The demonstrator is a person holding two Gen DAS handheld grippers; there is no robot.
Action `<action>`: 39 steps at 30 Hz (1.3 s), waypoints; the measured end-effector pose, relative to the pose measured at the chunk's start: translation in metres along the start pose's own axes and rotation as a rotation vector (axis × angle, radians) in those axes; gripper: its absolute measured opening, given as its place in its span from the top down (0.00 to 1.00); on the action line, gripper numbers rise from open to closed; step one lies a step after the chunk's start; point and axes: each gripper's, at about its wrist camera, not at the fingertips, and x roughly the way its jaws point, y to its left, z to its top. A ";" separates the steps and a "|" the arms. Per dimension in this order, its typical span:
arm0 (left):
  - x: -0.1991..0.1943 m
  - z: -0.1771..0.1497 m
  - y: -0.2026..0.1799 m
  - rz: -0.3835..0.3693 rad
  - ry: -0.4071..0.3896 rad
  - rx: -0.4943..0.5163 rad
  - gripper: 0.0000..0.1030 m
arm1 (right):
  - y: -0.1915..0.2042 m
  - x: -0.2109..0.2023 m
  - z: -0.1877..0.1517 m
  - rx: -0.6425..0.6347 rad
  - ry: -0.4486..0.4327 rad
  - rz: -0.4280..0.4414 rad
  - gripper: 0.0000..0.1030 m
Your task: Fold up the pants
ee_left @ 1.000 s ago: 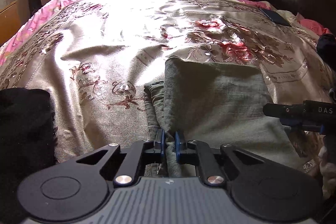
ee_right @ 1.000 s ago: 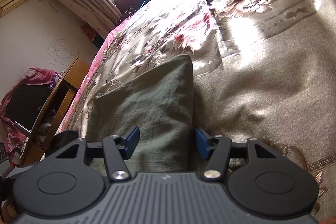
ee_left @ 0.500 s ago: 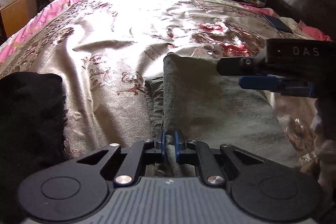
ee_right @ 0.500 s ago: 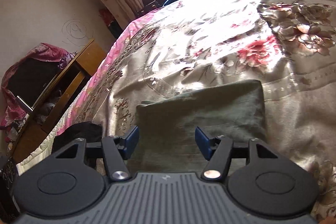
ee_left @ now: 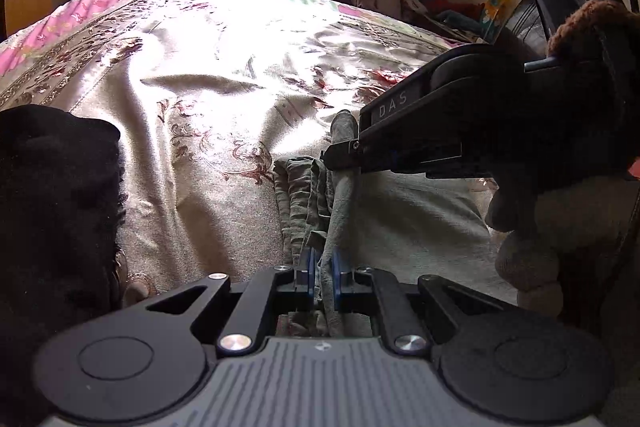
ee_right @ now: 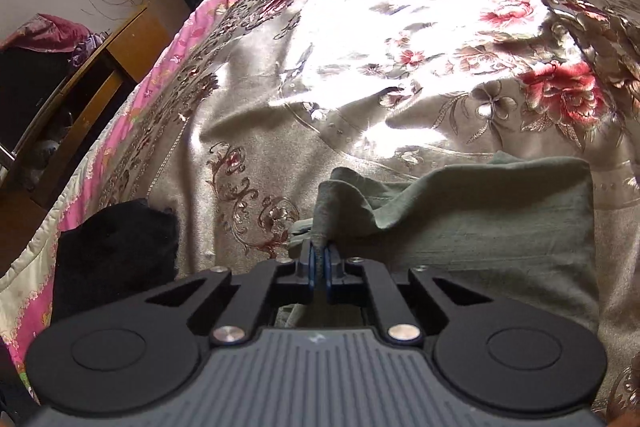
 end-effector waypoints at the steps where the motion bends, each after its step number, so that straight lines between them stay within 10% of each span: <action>1: -0.002 -0.001 0.002 -0.002 0.000 -0.007 0.77 | 0.008 -0.003 0.001 -0.025 -0.007 0.009 0.94; 11: 0.008 -0.004 0.007 0.047 0.112 -0.025 0.77 | 0.024 0.047 -0.012 -0.069 0.132 0.114 0.81; 17: -0.001 -0.002 0.004 0.057 0.081 -0.021 0.77 | -0.002 -0.017 -0.007 -0.010 -0.019 0.212 0.59; 22: 0.003 0.006 0.002 0.058 0.056 -0.029 0.75 | -0.059 -0.070 -0.020 0.017 -0.146 0.094 0.55; 26: 0.016 0.013 -0.003 0.038 0.063 -0.029 0.67 | -0.112 -0.075 -0.039 0.104 -0.158 0.004 0.49; 39: 0.054 0.016 -0.019 0.171 0.188 0.094 0.38 | -0.166 -0.044 -0.068 0.223 -0.094 0.219 0.47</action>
